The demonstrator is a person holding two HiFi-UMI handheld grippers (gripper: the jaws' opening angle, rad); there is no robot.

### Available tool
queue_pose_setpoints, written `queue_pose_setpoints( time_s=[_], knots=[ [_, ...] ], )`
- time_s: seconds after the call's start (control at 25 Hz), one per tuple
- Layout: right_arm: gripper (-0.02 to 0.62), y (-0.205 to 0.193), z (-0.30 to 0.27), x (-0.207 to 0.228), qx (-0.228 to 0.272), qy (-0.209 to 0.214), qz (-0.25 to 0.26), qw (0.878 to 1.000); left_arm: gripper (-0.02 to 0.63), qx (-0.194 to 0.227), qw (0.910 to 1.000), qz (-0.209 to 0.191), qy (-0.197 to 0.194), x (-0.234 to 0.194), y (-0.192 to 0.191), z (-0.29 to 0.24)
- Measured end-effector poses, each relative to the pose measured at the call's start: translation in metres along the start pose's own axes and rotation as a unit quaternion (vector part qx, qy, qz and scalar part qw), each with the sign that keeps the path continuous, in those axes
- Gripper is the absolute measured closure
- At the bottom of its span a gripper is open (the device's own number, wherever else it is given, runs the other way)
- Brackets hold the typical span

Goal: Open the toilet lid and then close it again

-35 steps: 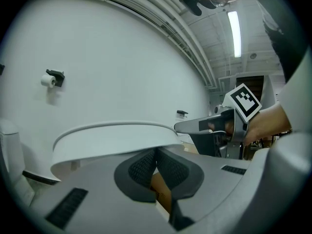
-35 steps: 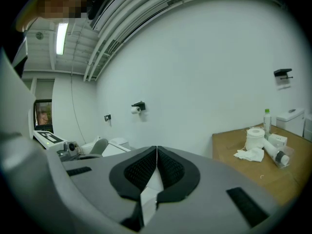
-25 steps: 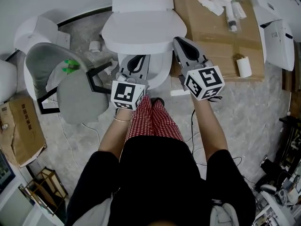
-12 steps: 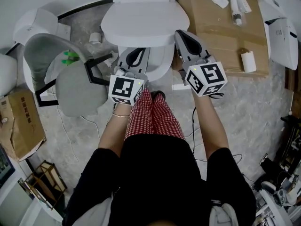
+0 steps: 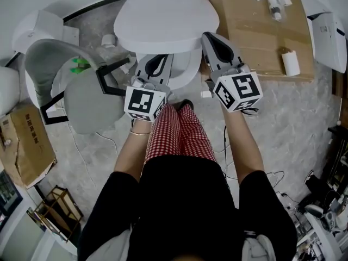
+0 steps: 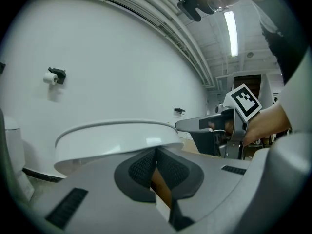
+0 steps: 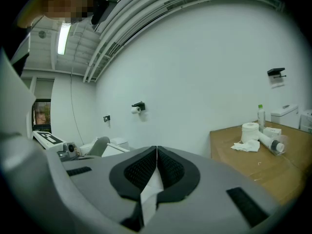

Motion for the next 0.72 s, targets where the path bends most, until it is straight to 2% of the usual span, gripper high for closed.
queue_pose_setpoints(
  time_s=[0.44,0.72],
  knots=[
    [0.575,-0.016,0.011,-0.002,0.015,-0.035,-0.03,0.999,0.603,-0.018,0.9992,0.02,-0.03,0.005,-0.016,0.006],
    [0.575,-0.032,0.02,-0.01,0.004,-0.045,-0.029,0.999,0.603,-0.019,0.9987,0.029,-0.037,0.01,-0.028,0.015]
  ],
)
Point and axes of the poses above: the fingertips, and each gripper's own axes: z backward along the fingers, x to its right, y out of its top, the point moved 3 cm from there along z, backward along the fingers, and after that the axes turned 2 degrees about -z, right-handed, at the moved point
